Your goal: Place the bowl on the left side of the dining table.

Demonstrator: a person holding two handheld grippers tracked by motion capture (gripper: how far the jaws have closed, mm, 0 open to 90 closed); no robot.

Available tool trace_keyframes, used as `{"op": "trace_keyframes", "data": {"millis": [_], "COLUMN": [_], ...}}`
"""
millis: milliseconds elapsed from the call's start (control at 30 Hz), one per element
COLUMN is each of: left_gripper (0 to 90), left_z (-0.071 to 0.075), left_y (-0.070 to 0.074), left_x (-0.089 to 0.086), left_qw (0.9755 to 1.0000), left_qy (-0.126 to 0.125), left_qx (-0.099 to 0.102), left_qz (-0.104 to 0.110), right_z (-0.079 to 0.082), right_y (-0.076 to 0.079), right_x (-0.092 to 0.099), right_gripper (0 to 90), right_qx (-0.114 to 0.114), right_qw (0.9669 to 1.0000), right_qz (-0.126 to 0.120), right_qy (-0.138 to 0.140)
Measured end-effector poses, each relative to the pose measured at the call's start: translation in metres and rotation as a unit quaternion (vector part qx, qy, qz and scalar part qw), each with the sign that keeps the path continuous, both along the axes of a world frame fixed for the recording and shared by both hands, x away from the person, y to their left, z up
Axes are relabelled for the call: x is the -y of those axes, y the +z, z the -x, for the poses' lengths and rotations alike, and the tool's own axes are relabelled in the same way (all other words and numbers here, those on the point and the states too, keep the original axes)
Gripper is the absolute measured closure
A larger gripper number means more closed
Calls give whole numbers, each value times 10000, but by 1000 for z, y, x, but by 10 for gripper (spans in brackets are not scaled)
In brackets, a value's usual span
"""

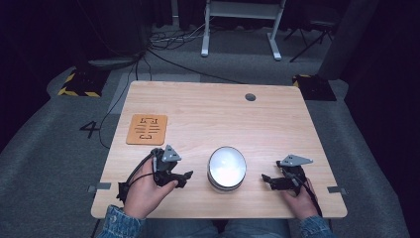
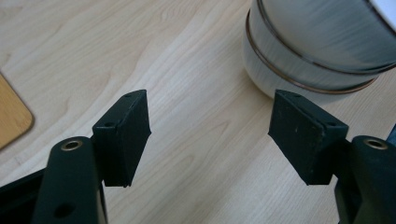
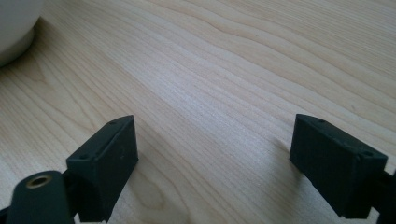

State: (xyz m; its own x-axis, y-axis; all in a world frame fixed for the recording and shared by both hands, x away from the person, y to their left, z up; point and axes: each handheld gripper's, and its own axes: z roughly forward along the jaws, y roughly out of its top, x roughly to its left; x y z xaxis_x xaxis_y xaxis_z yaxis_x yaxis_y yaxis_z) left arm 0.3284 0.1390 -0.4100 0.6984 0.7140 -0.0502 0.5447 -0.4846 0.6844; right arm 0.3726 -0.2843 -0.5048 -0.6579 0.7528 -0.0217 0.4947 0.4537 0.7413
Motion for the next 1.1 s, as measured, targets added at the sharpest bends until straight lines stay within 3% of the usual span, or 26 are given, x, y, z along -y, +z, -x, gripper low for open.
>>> {"op": "trace_keyframes", "data": {"millis": [67,133,233,300,367,433,467,633,733,800,900,1100], "left_gripper": [292,293,299,299,301,302,302,303,305,306,307,310], "left_z": [-1,-2,-3,-1,0,0,0,-3,-4,-4,-7,-12], "left_y": [3,3,6,16,23,26,34,43,53,56,60,57], "left_x": [1,3,6,10,13,15,19,28,39,45,54,71], "left_qw": [9999,9999,9999,9998,9996,9995,9996,9996,9994,9992,9988,9986], "left_qy": [32,79,114,58,46,32,-7,2,-144,-186,-307,-438], "left_qx": [104,1,58,148,118,165,220,213,277,287,363,279], "left_qz": [-5,66,-31,86,253,250,151,173,160,223,116,82], "right_z": [0,0,0,0,0,0,0,1,0,0,0,0], "right_y": [0,0,0,0,0,0,0,0,0,0,0,0], "right_x": [0,0,0,-1,-1,0,0,-1,0,0,-1,0], "right_gripper": [149,148,149,148,148,148,149,148,149,148,149,148], "right_qx": [3,3,2,-20,-17,2,-16,-28,6,6,-12,5], "right_qw": [10000,10000,10000,10000,10000,10000,10000,10000,10000,10000,10000,10000], "right_qz": [-1,0,-3,-19,-8,-1,-5,-23,7,7,-12,1], "right_qy": [0,-3,-13,-36,-29,-13,-27,-45,-8,-8,-26,-10]}}
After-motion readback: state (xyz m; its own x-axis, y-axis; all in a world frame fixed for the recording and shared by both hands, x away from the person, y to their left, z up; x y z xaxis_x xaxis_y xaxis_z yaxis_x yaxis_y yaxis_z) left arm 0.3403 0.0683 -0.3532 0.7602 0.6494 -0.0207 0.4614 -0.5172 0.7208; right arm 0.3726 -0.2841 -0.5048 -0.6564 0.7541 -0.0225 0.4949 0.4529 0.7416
